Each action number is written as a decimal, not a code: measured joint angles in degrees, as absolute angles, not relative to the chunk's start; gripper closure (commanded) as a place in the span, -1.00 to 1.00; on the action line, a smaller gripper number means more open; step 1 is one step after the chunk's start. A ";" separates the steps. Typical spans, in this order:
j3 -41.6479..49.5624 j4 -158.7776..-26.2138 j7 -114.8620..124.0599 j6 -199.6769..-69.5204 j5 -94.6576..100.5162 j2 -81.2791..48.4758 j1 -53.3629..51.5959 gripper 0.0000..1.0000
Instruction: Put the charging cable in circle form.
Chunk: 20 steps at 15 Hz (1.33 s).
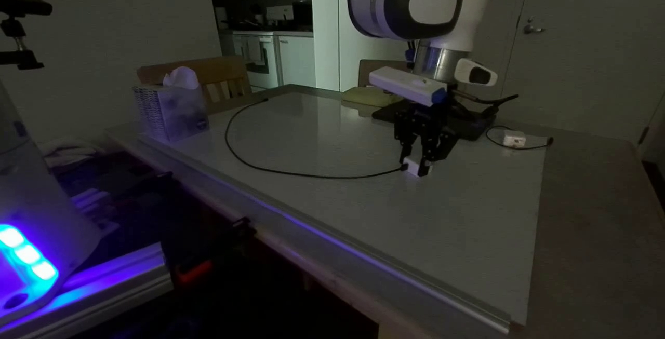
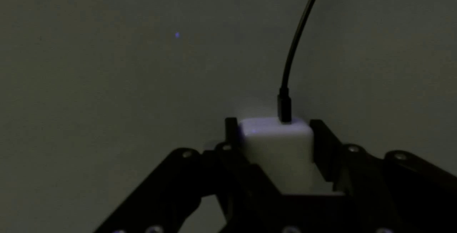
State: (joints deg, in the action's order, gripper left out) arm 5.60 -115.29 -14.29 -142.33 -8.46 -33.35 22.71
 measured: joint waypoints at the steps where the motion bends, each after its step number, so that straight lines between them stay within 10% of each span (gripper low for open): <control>1: 5.07 -115.15 -15.24 -141.56 -8.22 -33.30 22.42 0.49; 2: 4.60 -115.07 -16.31 -141.04 -7.88 -33.25 21.99 0.49; 3: 4.14 -115.05 -17.57 -140.66 -7.32 -33.19 21.52 -0.01; 9: 3.10 -115.05 -20.51 -140.31 -6.90 -33.11 20.42 -0.01; 10: 3.11 -115.05 -20.58 -140.30 -6.90 -33.11 20.45 0.49; 20: 3.91 -114.57 -20.90 -139.67 5.65 -33.29 15.65 0.49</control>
State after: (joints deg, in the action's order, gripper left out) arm 3.91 -114.57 -20.90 -139.67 5.65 -33.29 15.65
